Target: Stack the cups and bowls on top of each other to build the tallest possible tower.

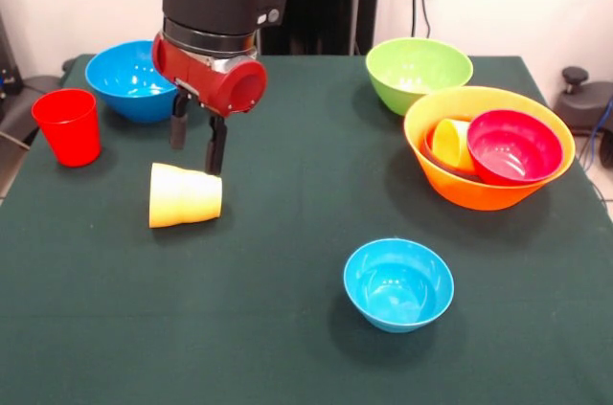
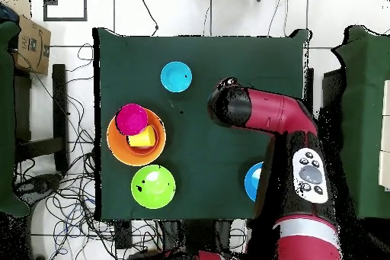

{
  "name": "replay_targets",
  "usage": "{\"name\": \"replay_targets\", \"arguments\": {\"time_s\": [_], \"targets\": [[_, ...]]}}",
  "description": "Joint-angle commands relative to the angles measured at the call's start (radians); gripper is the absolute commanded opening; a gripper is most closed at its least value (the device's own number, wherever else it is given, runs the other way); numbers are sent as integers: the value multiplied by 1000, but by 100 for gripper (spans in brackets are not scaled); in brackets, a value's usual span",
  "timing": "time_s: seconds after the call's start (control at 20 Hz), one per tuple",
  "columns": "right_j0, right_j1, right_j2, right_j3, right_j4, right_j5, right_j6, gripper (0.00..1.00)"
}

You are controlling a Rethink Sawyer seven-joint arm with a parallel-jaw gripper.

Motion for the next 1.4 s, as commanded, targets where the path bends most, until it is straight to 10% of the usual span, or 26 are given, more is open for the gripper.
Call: {"name": "replay_targets", "arguments": {"time_s": [0.05, 1.4], "targets": [[38, 49, -8, 128, 6, 25, 104, 100], [116, 197, -199, 153, 308, -140, 310, 100]]}}
